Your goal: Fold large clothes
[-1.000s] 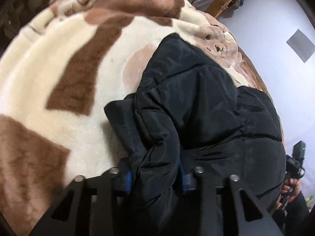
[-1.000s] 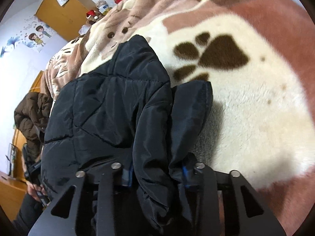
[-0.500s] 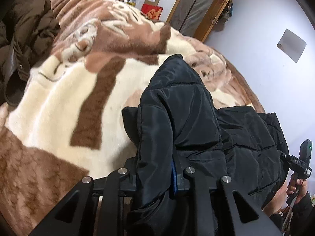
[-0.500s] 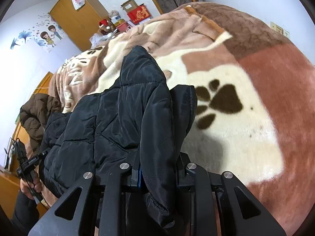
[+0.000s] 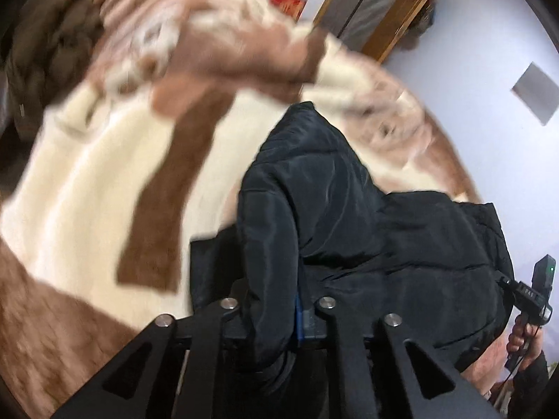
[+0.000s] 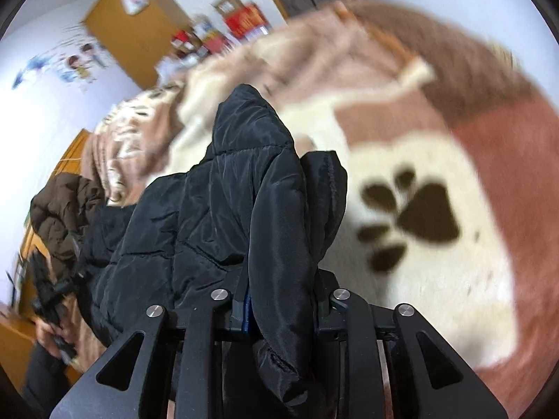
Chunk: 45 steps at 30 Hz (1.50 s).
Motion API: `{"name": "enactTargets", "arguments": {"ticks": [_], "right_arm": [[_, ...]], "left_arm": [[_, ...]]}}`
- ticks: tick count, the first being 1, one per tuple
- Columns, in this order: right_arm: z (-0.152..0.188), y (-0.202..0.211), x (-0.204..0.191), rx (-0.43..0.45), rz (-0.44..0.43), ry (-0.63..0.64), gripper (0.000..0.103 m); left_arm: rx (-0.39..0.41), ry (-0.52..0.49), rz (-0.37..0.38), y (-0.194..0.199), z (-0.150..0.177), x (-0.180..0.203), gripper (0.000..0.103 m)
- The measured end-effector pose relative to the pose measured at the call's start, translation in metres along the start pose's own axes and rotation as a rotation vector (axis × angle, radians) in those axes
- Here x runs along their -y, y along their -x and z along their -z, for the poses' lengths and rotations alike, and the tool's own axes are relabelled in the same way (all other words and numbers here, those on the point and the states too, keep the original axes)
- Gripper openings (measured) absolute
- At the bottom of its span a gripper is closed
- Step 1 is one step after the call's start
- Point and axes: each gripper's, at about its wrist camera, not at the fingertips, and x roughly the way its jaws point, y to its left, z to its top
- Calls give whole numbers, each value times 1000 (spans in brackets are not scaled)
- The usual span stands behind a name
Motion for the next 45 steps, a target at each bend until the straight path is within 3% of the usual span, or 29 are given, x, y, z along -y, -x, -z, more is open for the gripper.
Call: {"name": "enactTargets", "arguments": {"ticks": [1, 3, 4, 5, 6, 13, 17, 18, 19, 21, 24, 26, 31, 37, 42, 45], "right_arm": [[6, -7, 9, -21, 10, -10, 37], [13, -15, 21, -46, 8, -37, 48], [16, -19, 27, -52, -5, -53, 50], [17, -21, 30, -49, -16, -62, 51], [18, -22, 32, -47, -26, -66, 53], [14, -44, 46, -107, -63, -106, 65], [15, -53, 52, -123, -97, -141, 66], [15, -54, 49, -123, -89, -127, 65], [15, -54, 45, -119, -85, -107, 57], [15, -51, 39, -113, -76, -87, 45], [12, -40, 24, -88, -42, -24, 28], [9, -24, 15, -48, -43, -11, 24], [-8, 15, -14, 37, -78, 41, 21], [-37, 15, -51, 98, -136, 68, 21], [-46, -18, -59, 79, -133, 77, 22], [-44, -59, -46, -14, -81, 23, 33]], "left_arm": [[-24, 13, -1, -9, 7, -7, 28], [-30, 42, 5, -18, 19, -18, 53], [-20, 62, -8, -21, 22, -25, 63], [-11, 84, -19, -23, 23, -31, 78], [-7, 104, -17, -24, 25, -36, 85], [-98, 164, 122, -60, 29, -49, 88], [-111, 199, 176, -75, 31, -54, 92], [-112, 219, 200, -78, 33, -57, 89], [-105, 218, 210, -77, 34, -56, 86], [-81, 181, 226, -72, 35, -47, 60], [-51, 128, 186, -55, 32, -31, 34], [-24, 102, 155, -39, 26, -22, 30], [98, 40, 162, 14, -1, -6, 28], [178, 29, 147, 46, -37, -15, 28], [184, 26, 98, 32, -58, -29, 29], [147, 42, 19, -2, -55, -44, 37]]}}
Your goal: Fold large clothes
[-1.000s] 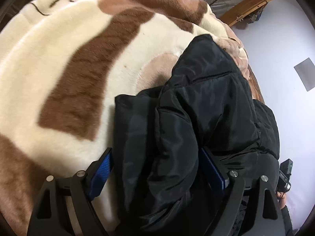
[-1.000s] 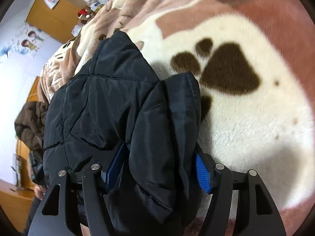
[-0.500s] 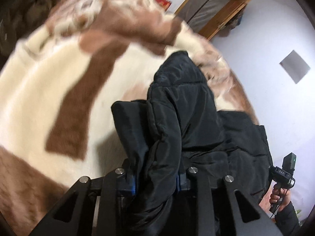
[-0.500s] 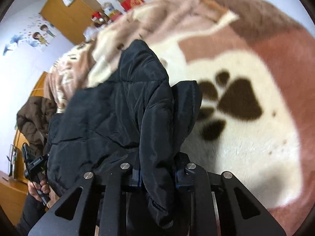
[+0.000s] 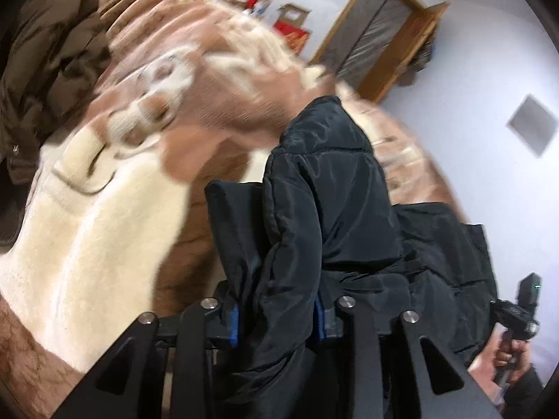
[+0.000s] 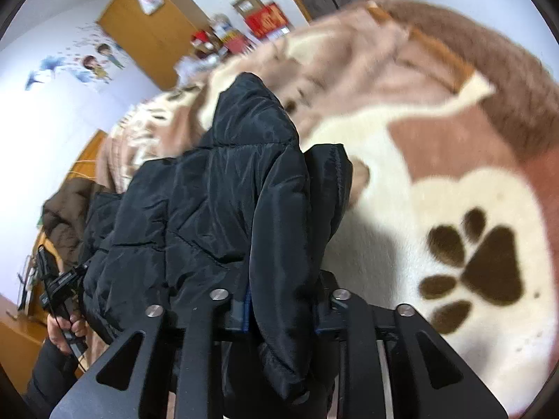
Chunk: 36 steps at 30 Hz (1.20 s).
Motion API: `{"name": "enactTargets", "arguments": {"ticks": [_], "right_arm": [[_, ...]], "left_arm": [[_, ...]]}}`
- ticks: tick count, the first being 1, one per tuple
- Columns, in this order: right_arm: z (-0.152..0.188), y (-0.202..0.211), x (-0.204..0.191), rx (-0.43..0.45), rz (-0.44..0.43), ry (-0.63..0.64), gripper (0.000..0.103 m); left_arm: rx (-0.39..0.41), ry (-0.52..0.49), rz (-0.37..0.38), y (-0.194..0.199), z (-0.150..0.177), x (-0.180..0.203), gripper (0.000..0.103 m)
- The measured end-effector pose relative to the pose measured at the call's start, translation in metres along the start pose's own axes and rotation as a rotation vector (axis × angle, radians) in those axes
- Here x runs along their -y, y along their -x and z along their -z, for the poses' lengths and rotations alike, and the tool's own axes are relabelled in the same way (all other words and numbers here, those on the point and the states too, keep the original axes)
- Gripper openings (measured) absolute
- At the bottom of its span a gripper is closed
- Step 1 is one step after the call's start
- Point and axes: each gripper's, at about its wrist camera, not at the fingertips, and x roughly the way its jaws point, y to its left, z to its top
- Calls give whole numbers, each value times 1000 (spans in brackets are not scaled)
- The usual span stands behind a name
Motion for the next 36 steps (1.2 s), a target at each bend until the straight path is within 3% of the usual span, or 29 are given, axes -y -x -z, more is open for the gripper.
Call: {"name": "enactTargets", "arguments": {"ticks": [1, 3, 5, 9, 12, 14, 17, 20, 22, 24, 30, 36], "right_arm": [[5, -16, 9, -44, 45, -30, 44], [12, -21, 17, -40, 39, -53, 56], [17, -13, 19, -25, 16, -66, 58], [17, 23, 6, 38, 56, -1, 58], [11, 58, -13, 181, 122, 62, 58], [8, 64, -29, 221, 113, 99, 58], [6, 35, -53, 172, 191, 197, 58], [5, -9, -41, 62, 251, 180, 52], [8, -32, -23, 8, 271, 147, 52], [8, -34, -18, 11, 268, 135, 52], [24, 13, -35, 99, 269, 180, 52], [82, 47, -61, 132, 254, 211, 52]], "left_arm": [[-43, 19, -44, -19, 6, -9, 39], [-104, 62, -95, -44, 20, -26, 52], [-73, 96, -86, -40, 30, -37, 60], [-27, 115, -73, -12, 32, -46, 63], [63, 119, -113, 19, 26, -47, 61], [125, 112, -111, 36, 20, -39, 61], [125, 5, -111, 23, 11, -9, 61], [62, -100, -139, -14, 17, 15, 61], [10, -112, -183, -41, 23, 15, 63], [10, -98, -183, -51, 27, 12, 63], [52, -106, -197, -15, 30, 18, 62], [90, -130, -180, 42, 76, 38, 63]]}}
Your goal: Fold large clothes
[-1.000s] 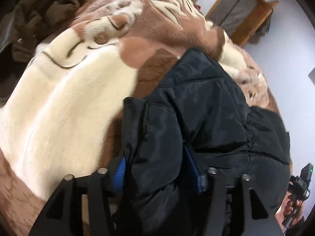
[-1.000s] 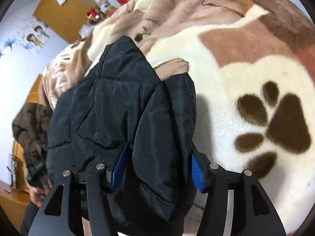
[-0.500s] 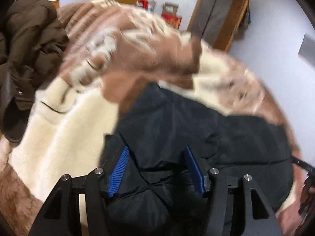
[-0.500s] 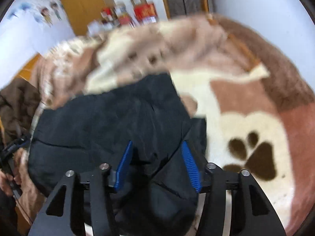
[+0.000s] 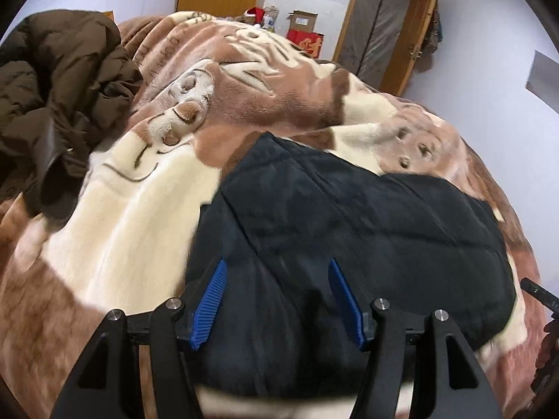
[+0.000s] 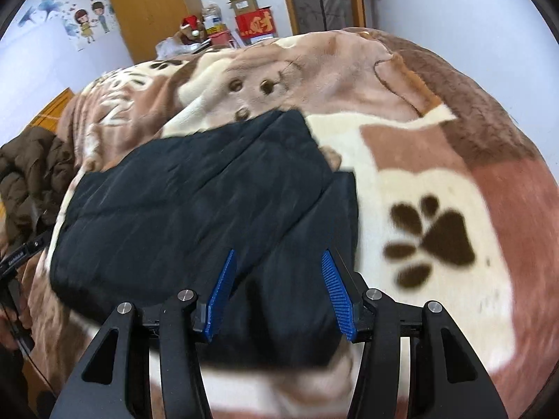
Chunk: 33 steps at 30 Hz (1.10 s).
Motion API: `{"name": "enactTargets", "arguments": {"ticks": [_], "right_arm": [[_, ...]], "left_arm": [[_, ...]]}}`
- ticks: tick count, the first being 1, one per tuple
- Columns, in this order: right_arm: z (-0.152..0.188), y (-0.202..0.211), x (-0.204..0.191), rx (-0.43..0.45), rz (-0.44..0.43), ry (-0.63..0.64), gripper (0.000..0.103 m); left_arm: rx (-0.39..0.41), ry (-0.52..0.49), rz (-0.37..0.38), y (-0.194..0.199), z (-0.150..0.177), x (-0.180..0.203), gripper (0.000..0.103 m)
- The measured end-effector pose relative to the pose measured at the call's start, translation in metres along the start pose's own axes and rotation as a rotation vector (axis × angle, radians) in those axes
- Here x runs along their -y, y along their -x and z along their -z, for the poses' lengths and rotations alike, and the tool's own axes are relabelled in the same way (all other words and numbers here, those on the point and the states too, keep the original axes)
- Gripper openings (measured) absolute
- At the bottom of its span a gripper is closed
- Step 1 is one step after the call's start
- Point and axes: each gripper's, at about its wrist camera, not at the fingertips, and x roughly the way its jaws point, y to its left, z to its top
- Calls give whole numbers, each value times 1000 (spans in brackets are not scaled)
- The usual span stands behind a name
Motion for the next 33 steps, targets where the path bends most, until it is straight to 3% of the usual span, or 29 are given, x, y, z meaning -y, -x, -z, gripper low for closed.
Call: {"name": "enactTargets", "arguments": {"ticks": [8, 18, 33], "right_arm": [[61, 62, -42, 37, -1, 56, 52], [117, 123, -80, 76, 3, 152, 55], [154, 150, -94, 74, 3, 205, 56]], "left_arm": [[-21, -73, -5, 67, 66, 45, 65], [-29, -101, 2, 139, 123, 80, 69], [-52, -115, 11, 170, 161, 99, 69]]}}
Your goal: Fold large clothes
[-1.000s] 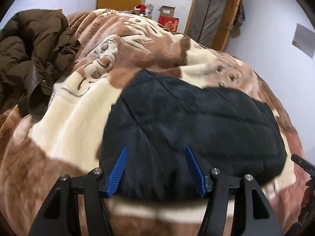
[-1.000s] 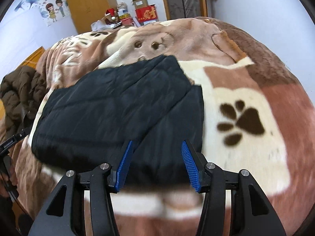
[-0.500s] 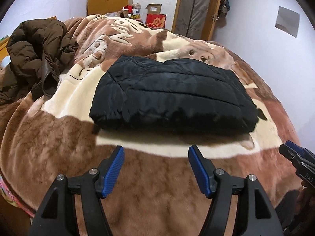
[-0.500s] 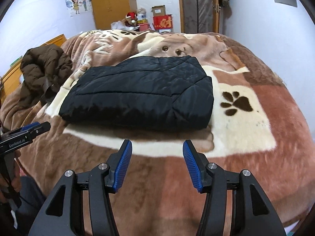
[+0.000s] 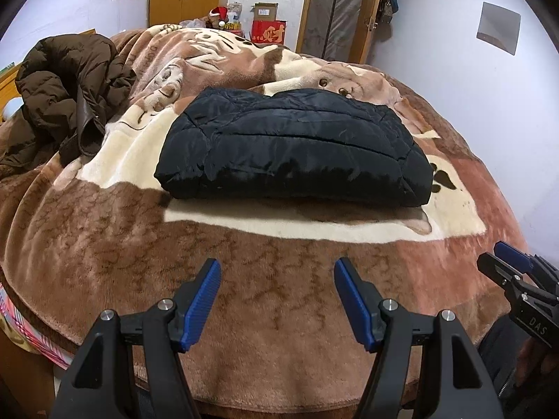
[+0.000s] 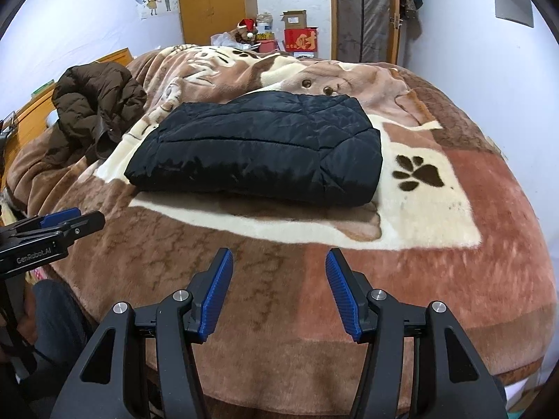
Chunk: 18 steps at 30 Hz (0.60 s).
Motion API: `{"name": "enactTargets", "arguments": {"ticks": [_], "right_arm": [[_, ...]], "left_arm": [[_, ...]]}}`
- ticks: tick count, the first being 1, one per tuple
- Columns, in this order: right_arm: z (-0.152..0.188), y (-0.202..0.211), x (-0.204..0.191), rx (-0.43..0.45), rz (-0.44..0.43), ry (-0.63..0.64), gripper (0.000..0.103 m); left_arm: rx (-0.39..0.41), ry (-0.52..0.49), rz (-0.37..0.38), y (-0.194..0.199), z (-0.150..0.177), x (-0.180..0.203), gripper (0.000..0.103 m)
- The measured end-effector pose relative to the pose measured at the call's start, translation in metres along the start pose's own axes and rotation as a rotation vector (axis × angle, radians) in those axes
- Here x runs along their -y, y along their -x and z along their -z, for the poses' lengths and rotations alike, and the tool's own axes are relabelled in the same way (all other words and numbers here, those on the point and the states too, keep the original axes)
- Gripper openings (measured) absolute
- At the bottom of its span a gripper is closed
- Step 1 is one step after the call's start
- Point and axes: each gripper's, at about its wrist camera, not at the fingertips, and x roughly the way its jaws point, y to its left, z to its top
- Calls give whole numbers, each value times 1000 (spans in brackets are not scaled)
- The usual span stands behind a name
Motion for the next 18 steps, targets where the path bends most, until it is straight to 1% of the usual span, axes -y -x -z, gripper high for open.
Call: {"name": "enactTargets", "arguments": {"ticks": [4, 13, 18], "right_arm": [[0, 2, -2, -1, -8, 2, 56], [2, 3, -4, -10, -12, 6, 56], [2, 3, -4, -13, -12, 2, 56]], "left_arm": [[10, -13, -5, 4, 2, 5, 69], [10, -1, 9, 7, 4, 5, 69], [8, -3, 5, 7, 5, 5, 69]]}}
